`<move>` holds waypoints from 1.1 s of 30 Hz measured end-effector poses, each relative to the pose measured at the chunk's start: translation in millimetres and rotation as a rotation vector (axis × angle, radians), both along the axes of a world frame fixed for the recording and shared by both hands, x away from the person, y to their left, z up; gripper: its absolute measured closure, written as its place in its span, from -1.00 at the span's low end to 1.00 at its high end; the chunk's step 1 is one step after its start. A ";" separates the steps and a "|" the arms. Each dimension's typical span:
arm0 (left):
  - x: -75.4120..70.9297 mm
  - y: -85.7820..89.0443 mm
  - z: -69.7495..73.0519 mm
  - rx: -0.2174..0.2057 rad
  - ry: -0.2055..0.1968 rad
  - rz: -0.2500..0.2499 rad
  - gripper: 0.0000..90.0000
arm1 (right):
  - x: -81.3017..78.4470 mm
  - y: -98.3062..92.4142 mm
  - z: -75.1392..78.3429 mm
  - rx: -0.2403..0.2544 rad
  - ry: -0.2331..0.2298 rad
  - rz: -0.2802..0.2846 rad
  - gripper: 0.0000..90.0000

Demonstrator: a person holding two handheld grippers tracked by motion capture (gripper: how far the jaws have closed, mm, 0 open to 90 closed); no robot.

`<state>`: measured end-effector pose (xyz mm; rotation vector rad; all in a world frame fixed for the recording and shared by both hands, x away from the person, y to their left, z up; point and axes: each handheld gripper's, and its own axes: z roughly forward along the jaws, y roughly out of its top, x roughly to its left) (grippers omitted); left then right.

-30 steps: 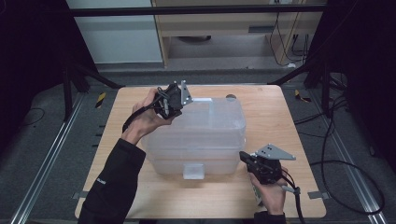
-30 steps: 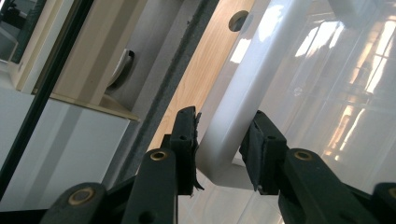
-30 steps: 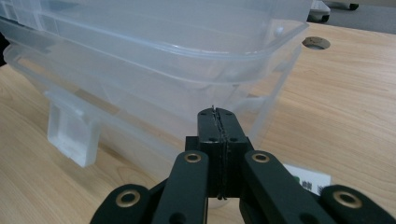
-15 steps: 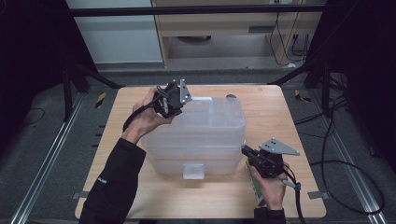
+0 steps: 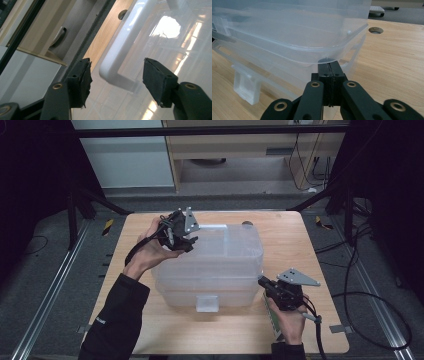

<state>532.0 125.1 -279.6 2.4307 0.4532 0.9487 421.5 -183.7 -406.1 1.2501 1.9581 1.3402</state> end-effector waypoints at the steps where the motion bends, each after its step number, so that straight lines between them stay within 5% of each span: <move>1: -2.0 2.6 1.4 -0.011 -0.004 0.002 -0.18 | 0.1 -0.1 -0.1 0.001 0.000 0.001 1.00; 8: -15.8 26.6 11.5 -0.110 -0.012 0.040 -0.24 | -0.2 0.2 -0.4 -0.006 0.000 0.000 1.00; 19: -34.6 85.1 13.8 -0.321 -0.044 0.188 -0.16 | 0.2 0.1 -0.1 -0.011 0.003 0.005 1.00; 25: -52.9 109.7 12.8 -0.465 -0.118 0.269 -0.11 | 0.1 0.3 -0.5 -0.009 0.005 0.004 1.00; 29: -62.9 122.1 9.7 -0.581 -0.144 0.267 -0.04 | 0.1 0.4 -0.9 -0.006 0.006 0.005 1.00; 33: -72.5 128.3 -0.3 -0.622 -0.184 0.309 0.03 | 0.3 0.5 -0.7 -0.012 0.007 0.006 1.00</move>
